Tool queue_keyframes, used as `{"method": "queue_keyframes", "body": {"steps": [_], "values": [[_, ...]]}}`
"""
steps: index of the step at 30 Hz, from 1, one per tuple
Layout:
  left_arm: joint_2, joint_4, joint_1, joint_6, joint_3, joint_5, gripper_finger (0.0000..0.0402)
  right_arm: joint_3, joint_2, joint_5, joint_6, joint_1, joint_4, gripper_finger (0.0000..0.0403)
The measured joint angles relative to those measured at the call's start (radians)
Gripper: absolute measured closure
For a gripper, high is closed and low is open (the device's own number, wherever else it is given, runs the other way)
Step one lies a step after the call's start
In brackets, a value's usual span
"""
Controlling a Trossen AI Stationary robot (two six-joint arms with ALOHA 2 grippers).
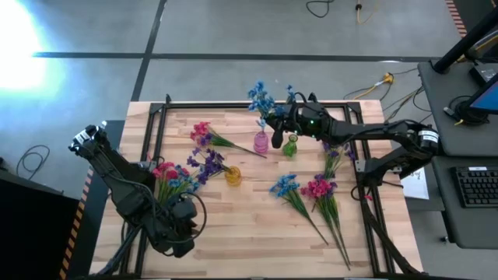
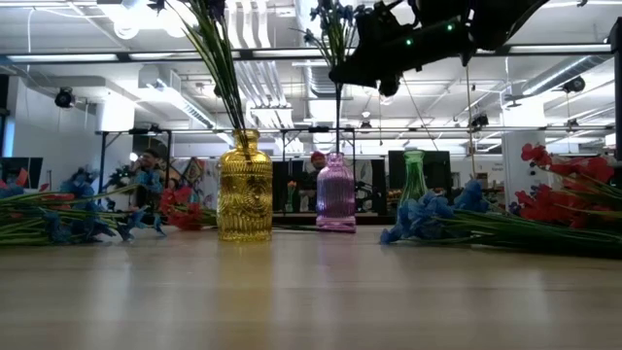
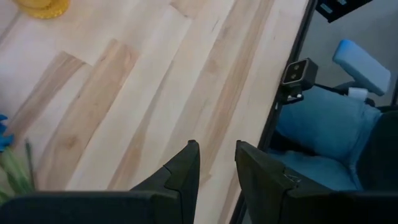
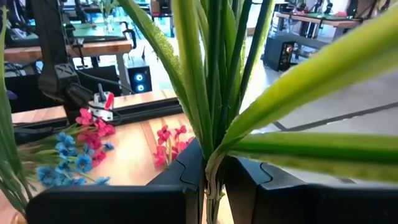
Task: Sort flowers into vase by color
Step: Put the middle blue flowers into the pink vase
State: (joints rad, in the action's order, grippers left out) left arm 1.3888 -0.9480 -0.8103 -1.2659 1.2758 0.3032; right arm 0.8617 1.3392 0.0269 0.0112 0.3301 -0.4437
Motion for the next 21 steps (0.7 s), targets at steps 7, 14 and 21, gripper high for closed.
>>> {"method": "queue_keyframes", "body": {"steps": [7,14,21], "values": [[0.0,-0.036,0.001,-0.004,0.0,0.004,0.031,-0.02,0.002,0.002,-0.012,0.0,-0.052,0.0365],[0.0,-0.049,0.0,-0.005,0.0,0.038,0.031,-0.021,0.003,0.002,-0.019,0.0,-0.056,0.0364],[0.0,-0.061,0.001,-0.005,-0.001,0.038,0.031,-0.022,0.003,0.001,-0.017,0.0,-0.015,0.0363]]}}
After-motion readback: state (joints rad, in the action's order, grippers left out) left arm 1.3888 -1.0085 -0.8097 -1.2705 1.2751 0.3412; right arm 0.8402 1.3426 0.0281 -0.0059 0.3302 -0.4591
